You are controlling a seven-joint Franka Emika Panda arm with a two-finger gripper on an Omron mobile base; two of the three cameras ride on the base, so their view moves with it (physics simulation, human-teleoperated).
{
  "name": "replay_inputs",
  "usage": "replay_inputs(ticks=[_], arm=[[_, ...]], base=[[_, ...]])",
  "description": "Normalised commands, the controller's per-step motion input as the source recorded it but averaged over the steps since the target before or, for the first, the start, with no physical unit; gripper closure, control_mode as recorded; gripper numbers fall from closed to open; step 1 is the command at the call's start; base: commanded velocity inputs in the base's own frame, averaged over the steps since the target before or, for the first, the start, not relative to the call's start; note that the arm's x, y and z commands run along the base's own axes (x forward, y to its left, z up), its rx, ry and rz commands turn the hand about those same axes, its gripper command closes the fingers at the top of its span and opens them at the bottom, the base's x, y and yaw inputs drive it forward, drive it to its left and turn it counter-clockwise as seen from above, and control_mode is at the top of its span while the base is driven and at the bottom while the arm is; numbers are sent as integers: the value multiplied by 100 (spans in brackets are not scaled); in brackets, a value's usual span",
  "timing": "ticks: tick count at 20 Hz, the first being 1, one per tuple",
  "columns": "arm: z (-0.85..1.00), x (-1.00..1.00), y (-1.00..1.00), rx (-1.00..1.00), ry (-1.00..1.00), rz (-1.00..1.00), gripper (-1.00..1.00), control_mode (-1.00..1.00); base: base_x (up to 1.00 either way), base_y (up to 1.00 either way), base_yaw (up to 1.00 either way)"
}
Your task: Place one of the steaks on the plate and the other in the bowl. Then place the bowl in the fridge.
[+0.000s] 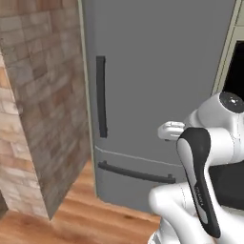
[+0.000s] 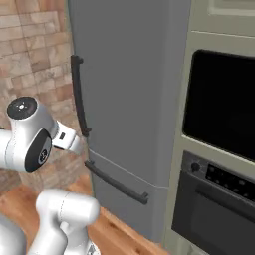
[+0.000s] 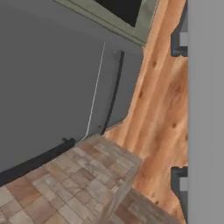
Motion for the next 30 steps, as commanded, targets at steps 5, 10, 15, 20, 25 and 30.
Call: replay_inputs(ticks=[5,10,15,20,25,30], arm=[[0,0,0,0,0,0,-100,100],[0,0,0,0,0,0,-100,100],[0,0,0,0,0,0,-100,100],[0,0,0,0,0,0,-100,100],[0,0,0,0,0,0,-100,100],[0,0,0,0,0,0,-100,100]], base=[[49,58,-87],[15,67,-79],[-23,84,-29],[-81,97,0],[-36,26,-7],[3,41,-44]])
